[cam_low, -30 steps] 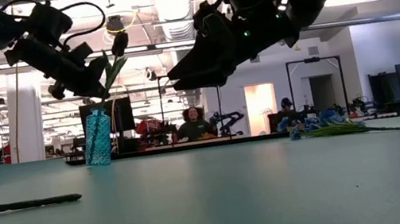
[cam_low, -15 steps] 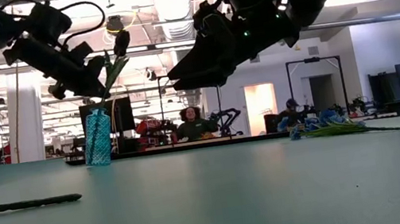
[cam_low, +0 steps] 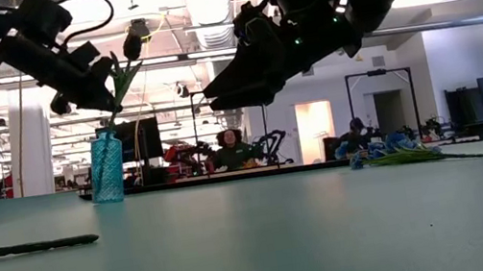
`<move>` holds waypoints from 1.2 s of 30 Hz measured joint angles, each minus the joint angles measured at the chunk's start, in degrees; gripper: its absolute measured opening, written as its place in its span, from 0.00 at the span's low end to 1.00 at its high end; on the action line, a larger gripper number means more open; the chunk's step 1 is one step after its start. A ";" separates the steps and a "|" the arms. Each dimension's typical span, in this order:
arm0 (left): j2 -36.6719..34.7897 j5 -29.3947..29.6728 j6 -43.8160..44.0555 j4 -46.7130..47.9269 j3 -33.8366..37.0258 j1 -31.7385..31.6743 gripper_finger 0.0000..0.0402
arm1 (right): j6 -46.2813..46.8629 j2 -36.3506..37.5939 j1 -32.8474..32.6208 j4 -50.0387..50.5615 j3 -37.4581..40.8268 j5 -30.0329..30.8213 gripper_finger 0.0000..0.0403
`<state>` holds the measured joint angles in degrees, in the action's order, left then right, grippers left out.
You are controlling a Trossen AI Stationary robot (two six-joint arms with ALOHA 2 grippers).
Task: Sort flowers into vase by color
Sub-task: Put the black tulip into the blue vase, then put the top blue flower into the blue vase
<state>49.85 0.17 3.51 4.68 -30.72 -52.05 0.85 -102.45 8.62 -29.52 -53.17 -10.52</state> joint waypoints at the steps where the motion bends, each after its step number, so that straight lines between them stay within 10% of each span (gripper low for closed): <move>1: 0.01 0.02 0.11 0.02 0.00 0.00 0.00 | 0.04 0.00 0.00 0.00 0.00 0.01 0.79; 16: -0.27 -4.45 -2.47 4.90 0.00 0.02 0.01 | 0.13 0.00 -0.73 0.85 0.00 0.04 0.79; 36: -5.65 -1.08 -8.86 20.84 -3.72 -0.04 0.33 | -0.94 0.00 -0.72 0.83 0.00 0.04 0.79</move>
<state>44.21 -0.91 -5.35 25.52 -34.44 -52.10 -0.09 -102.45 7.90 -28.69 -53.17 -10.48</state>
